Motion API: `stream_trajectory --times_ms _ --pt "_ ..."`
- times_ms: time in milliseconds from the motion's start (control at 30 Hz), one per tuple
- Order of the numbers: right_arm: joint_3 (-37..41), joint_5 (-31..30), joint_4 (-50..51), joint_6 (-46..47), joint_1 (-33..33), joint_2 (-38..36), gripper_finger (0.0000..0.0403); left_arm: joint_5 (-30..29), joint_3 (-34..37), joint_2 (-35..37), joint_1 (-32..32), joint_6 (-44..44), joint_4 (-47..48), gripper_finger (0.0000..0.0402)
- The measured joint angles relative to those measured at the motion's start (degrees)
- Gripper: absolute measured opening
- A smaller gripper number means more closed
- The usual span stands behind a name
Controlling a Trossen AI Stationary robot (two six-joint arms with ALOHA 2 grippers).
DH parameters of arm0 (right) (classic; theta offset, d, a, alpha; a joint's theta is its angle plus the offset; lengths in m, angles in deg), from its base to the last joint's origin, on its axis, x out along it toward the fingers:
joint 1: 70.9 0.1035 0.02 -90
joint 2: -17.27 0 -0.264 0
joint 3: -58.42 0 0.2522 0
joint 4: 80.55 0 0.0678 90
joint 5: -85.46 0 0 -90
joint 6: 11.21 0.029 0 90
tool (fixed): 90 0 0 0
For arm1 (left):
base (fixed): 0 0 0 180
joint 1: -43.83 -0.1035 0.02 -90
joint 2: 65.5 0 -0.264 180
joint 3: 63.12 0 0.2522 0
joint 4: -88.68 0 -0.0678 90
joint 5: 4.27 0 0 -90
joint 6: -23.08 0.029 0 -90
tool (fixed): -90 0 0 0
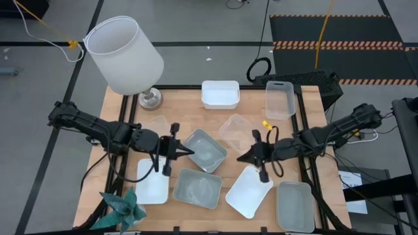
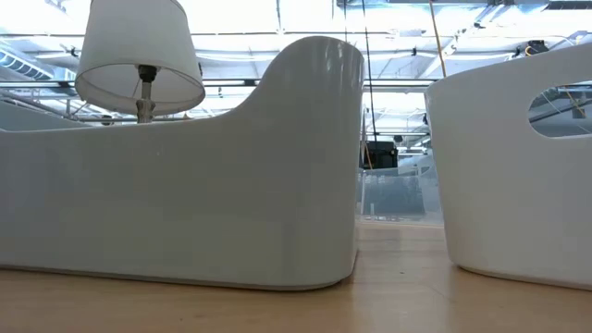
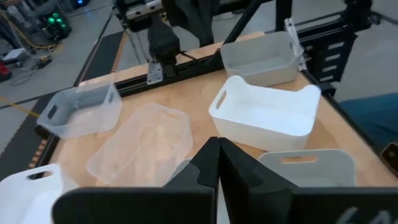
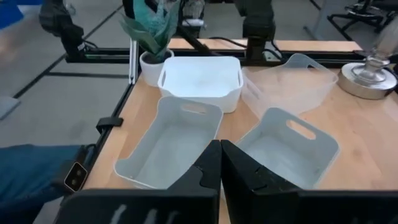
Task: Stack baskets by color
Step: Stack the bottom left transparent bin on the top transparent bin
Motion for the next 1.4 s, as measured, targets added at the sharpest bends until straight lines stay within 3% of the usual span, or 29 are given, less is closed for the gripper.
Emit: stream_trajectory --times_ms 467,600,933,1400 --pt "-6.22 0.55 6.89 -0.18 -1.43 9.94 0.0000 0.49 0.06 0.00 -0.02 -3.24 1.70 0.0012" --pt "-6.22 3.44 6.75 -0.01 -2.70 11.84 0.0005 0.49 0.06 0.00 -0.02 -3.99 1.72 0.0012" --pt "-6.22 12.55 6.69 -1.01 -6.47 17.66 0.0073 0.44 0.06 0.00 -0.61 -3.69 1.66 0.0012" --pt "-6.22 13.90 5.68 -6.97 -7.07 21.33 0.0166 0.40 0.06 0.00 -0.63 -3.56 1.55 0.0012"
